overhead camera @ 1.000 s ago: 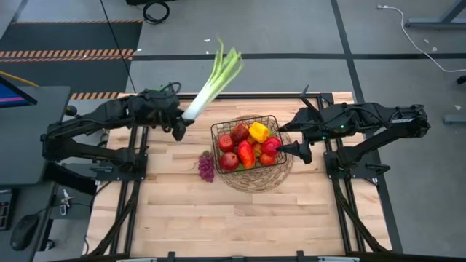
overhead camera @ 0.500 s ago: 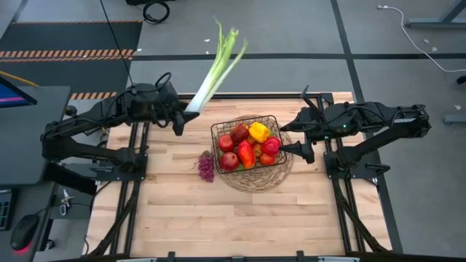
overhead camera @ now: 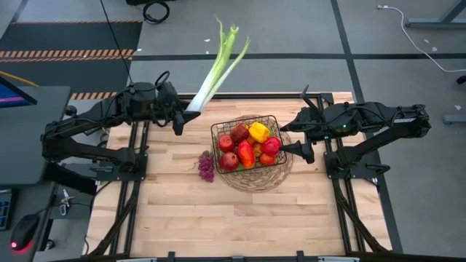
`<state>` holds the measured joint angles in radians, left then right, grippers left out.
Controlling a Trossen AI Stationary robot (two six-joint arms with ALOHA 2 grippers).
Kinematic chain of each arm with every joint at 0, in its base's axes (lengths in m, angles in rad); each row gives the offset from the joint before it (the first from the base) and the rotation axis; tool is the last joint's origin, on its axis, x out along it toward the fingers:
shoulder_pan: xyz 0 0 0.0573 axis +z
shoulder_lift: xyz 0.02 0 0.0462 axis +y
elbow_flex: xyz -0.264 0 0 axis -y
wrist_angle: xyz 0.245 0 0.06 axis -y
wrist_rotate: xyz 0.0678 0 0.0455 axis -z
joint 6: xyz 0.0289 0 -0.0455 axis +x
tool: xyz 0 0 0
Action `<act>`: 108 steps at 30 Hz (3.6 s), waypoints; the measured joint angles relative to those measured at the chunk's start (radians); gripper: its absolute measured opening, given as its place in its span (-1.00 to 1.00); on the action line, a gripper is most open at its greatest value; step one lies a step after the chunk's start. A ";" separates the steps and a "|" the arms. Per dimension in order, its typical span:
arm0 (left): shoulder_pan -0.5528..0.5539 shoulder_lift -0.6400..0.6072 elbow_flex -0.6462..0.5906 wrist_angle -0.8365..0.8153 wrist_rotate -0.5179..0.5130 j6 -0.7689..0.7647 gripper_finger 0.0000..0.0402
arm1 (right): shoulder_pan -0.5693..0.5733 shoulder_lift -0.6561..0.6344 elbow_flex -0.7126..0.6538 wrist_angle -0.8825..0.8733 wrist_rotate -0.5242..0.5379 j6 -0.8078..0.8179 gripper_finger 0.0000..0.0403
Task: Build produce basket
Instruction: Put the green celery into the black wire basket, then put the violet grapes into the black wire basket
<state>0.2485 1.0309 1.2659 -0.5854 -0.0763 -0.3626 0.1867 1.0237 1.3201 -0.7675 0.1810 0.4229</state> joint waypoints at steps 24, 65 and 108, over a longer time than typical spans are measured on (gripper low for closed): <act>-0.136 0.354 -0.001 -0.008 0.126 -0.043 0.06 | -0.022 -0.056 0.000 -0.080 0.000 0.030 0.84; -0.137 0.468 -0.001 -0.068 0.047 0.062 0.73 | -0.021 -0.055 0.000 -0.072 -0.001 0.065 0.84; -0.429 0.509 -0.442 0.102 -0.324 -1.052 0.66 | -0.018 -0.031 0.001 -0.023 0.005 0.046 0.84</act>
<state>-0.1810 1.5403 0.8235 -0.4832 -0.3998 -1.4148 0.1688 0.9932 1.3209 -0.7909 0.1856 0.4689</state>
